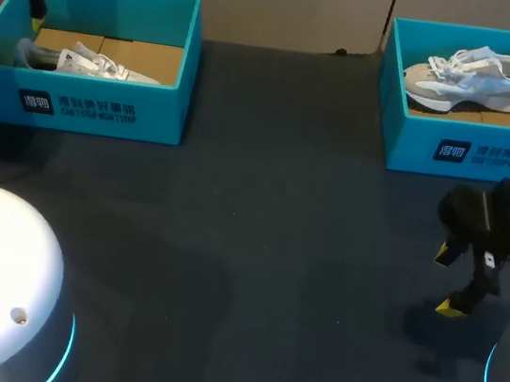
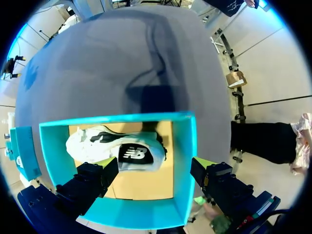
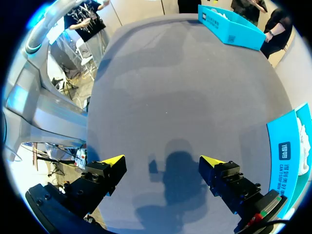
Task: Take the shoe out of the shoebox, open the shoe tongue, remove and reinsert the insole, then place the shoe into the shoebox
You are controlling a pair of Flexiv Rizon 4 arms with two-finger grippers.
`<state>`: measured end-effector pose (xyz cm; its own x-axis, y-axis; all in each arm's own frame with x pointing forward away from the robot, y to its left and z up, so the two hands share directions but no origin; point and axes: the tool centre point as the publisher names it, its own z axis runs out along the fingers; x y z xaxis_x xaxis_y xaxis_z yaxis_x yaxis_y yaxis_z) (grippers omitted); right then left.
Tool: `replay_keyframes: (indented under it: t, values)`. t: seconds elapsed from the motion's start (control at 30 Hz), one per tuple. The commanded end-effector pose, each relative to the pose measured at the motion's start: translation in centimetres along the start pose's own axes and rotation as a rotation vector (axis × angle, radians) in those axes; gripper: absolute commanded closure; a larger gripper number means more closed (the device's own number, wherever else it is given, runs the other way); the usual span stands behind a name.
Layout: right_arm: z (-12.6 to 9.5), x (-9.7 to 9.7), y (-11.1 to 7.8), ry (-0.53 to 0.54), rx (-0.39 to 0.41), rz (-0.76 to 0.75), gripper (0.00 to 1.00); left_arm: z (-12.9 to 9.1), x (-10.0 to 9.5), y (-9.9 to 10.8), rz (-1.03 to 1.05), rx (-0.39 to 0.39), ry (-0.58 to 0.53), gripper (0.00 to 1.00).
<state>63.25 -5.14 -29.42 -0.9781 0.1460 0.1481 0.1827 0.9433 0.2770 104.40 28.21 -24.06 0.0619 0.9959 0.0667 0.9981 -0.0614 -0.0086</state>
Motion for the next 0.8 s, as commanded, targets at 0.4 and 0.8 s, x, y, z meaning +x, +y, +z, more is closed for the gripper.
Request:
replay_keyframes:
  t: [0.4, 0.8]
  values:
    - [0.1, 0.0, 0.0, 0.0, 0.001, -0.001, 0.0, -5.3, -0.5, -5.0, 0.02, 0.002, -0.018, 0.0]
    - [0.1, 0.0, 0.0, 0.0, 0.001, -0.001, 0.0, -7.2, -1.3, -7.2, 0.016, 0.016, -0.008, 0.0]
